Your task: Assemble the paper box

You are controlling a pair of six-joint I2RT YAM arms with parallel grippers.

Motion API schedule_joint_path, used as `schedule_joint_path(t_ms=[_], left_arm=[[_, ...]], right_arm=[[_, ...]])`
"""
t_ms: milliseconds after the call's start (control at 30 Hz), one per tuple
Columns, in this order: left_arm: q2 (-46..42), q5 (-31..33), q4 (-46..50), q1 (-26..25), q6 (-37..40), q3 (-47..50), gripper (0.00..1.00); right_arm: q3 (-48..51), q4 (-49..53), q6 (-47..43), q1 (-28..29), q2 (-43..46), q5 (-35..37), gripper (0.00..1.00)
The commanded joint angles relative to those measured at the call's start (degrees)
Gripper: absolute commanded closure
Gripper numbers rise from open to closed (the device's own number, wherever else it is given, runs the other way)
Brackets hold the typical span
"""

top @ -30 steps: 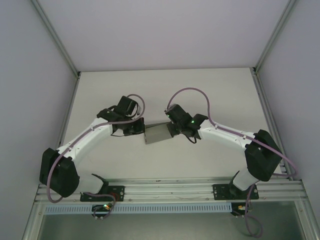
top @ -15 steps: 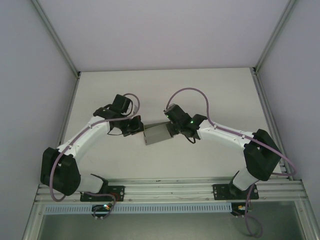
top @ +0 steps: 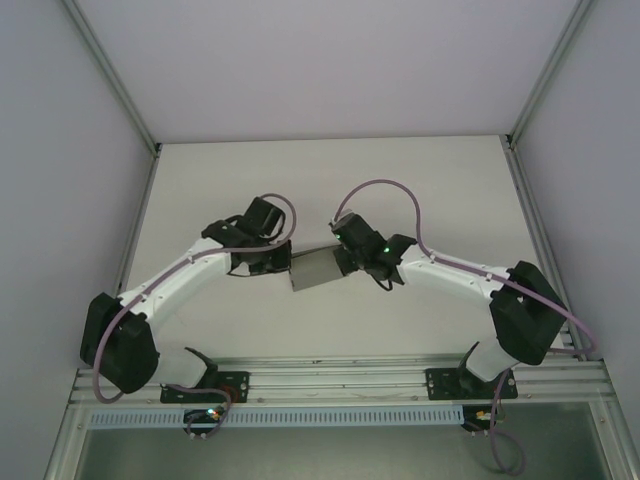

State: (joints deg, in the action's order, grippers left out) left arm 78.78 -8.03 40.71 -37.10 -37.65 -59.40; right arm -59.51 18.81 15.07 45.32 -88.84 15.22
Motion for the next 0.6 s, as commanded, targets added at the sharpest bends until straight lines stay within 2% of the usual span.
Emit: schedule_joint_path(t_ms=[0,67,167,333,433,467,567], left_arm=[[1.2,0.8,1.3,-1.9,-2.4,3.2,1.00],[1.0,0.1,0.0,-2.6,-3.3,3.8,1.00],[1.2,3.2,1.2,-4.5,-3.3,3.8,1.00],[3.4,8.0,3.4,-5.8,-2.5,4.1,1.00],[4.8,10.1,4.3,-7.0,-1.3,3.3,1.00],[5.3,11.3,5.1,-7.5,-0.9,2.7,1.00],[7.0,14.7,8.0,-9.2,0.5,0.4,1.00]], right_arm=[[3.2,8.5,0.7,0.8,-1.7,-1.8,1.00],[3.5,8.0,0.8,0.9,-1.4,-2.4,1.00],[4.6,5.8,1.0,0.9,-0.3,-4.0,1.00],[4.4,3.8,0.9,0.3,3.3,-6.5,0.85],[4.2,2.2,0.4,-0.9,5.8,-10.3,0.84],[4.3,1.5,0.6,-1.5,6.7,-11.3,0.80],[4.9,-0.5,1.1,-2.9,8.5,-14.1,0.77]])
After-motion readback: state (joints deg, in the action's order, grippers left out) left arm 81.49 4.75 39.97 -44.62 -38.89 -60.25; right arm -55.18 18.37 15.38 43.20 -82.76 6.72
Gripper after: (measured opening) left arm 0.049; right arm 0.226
